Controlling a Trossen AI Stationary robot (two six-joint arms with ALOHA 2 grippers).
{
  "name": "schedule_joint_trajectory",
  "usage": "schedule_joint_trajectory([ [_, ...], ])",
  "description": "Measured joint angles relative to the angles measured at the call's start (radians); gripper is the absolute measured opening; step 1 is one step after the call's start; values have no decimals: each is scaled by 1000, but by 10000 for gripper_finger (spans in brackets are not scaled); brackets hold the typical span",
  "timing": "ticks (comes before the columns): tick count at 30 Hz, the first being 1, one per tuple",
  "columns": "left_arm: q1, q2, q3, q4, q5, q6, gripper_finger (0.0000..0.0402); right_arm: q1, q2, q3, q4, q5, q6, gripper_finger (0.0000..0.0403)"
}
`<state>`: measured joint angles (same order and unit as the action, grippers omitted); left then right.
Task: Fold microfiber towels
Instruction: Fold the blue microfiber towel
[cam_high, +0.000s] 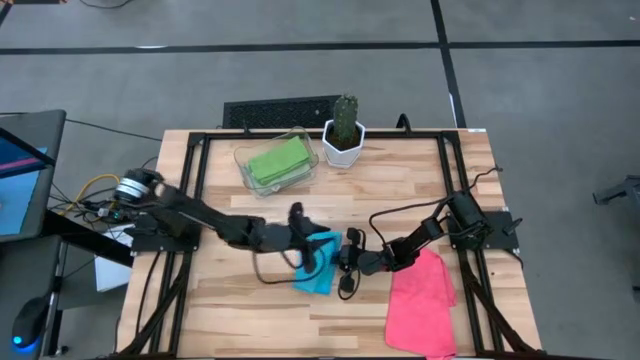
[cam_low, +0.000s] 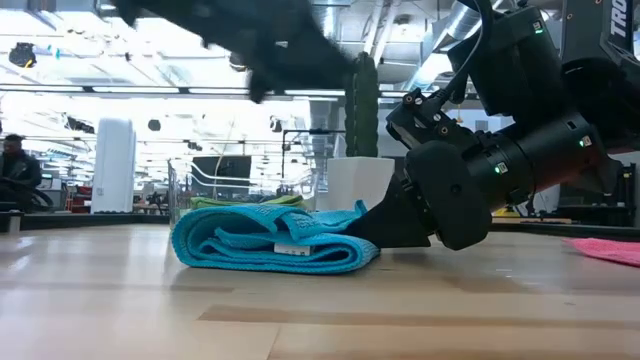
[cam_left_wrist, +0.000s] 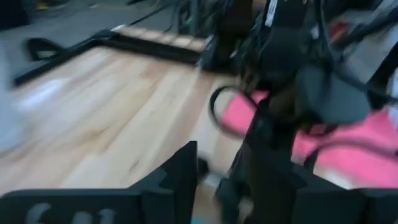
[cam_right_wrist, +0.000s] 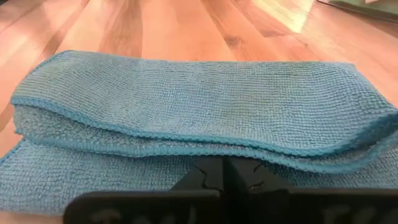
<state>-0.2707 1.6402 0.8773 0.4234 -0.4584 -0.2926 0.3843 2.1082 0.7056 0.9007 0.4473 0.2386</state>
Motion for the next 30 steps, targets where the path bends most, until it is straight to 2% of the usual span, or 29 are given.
schedule_joint_trajectory([
  [3, -73, -68, -29, -247, -141, -58, 79, 0, 0, 0, 0, 0, 0, 17],
  [5, -127, -85, -90, -314, -229, -153, 44, -1, 0, 0, 1, 0, -1, 20],
  [7, -181, -87, -163, -266, -297, -250, 14, -3, 0, 0, 2, -1, -1, 24],
  [9, -217, -65, -244, -156, -331, -331, 7, -5, 1, 0, 6, -1, -1, 25],
  [12, -246, 8, -339, 45, -335, -396, 8, -7, 1, 0, 10, -4, -1, 21],
  [14, -249, 73, -358, 174, -324, -400, 3, -7, 1, 0, 11, -4, -1, 18],
  [16, -249, 141, -349, 226, -294, -400, 2, -7, 1, 0, 11, -4, -1, 17],
  [23, -225, 311, -201, 240, -210, -303, 0, -7, 1, 0, 8, -4, 21, 24],
  [30, -221, 330, -129, 129, -184, -277, 0, -7, -3, 0, 4, -3, 22, 18],
])
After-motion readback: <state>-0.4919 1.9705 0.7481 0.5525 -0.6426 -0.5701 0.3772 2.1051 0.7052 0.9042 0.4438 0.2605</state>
